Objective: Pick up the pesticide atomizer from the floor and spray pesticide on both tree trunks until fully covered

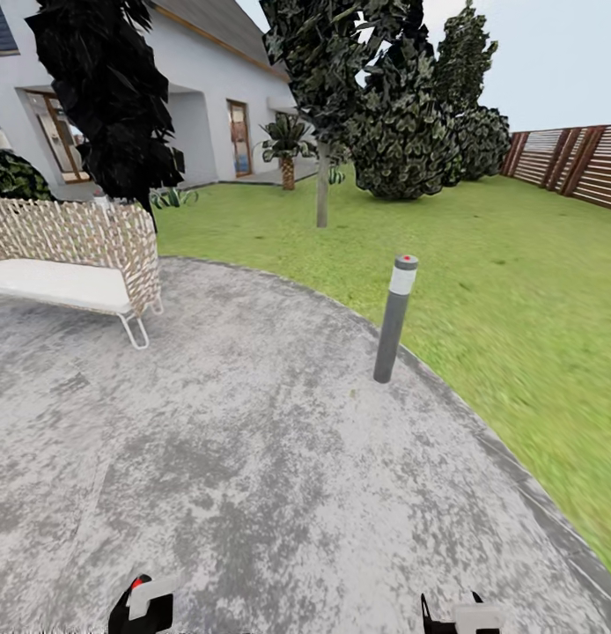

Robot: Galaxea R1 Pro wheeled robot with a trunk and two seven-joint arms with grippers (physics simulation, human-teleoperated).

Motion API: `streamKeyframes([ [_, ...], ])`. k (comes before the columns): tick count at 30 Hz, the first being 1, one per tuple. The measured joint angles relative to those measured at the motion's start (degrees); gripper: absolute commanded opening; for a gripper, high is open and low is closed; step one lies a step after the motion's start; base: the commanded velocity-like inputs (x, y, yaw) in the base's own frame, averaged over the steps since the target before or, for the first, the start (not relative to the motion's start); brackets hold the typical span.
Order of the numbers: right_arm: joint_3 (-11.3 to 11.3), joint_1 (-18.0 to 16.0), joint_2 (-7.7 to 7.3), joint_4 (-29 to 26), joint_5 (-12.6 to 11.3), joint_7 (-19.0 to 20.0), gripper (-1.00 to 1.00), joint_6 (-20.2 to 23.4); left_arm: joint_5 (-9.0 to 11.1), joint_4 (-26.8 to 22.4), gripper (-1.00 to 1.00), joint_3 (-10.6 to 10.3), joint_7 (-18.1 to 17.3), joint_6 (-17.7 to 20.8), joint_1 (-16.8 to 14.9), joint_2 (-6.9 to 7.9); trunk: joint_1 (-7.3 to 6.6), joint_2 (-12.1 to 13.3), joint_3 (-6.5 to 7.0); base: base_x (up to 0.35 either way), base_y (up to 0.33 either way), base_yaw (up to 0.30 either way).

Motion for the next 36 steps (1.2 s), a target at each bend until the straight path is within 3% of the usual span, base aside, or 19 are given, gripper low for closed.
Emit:
streamKeyframes([
  [36,0.0,0.0,0.0,0.0,0.0,-0.1,1.0,0.1,0.2,0.4,-1.0,-0.1,0.0,-0.2,0.0,-0.25,0.0,0.0,-1.96,0.001,0.0,0.232],
])
